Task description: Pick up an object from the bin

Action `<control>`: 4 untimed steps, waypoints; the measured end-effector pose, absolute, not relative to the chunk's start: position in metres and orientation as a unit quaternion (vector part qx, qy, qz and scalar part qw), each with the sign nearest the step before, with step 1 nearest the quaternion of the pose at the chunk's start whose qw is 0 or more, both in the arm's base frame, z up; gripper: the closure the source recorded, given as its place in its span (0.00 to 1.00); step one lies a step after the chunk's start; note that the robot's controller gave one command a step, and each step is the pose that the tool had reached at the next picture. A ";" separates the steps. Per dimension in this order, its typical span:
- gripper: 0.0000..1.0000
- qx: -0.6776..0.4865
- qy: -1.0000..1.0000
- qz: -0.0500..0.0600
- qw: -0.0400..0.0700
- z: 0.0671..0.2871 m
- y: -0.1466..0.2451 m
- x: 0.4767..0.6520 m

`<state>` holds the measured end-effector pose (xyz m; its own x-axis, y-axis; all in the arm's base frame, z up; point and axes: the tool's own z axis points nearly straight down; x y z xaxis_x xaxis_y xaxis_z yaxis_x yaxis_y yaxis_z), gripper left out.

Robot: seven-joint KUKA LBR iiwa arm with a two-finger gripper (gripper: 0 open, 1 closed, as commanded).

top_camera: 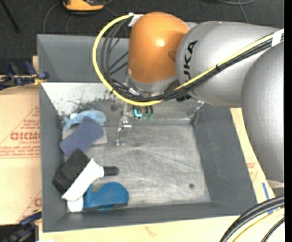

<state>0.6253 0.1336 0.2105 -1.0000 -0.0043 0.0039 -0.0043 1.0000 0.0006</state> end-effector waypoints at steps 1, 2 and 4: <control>0.00 0.001 -1.000 -0.001 -0.001 0.215 0.133 0.626; 0.00 -0.033 -0.999 -0.002 -0.005 0.170 0.160 0.651; 0.00 -0.064 -0.998 0.001 -0.001 0.140 0.155 0.653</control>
Offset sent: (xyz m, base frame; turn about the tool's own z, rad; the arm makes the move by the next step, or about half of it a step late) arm 0.0266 0.0312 -0.0506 0.0810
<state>0.6530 0.1552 0.1398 -0.9917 0.1282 -0.0023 0.1283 0.9917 -0.0011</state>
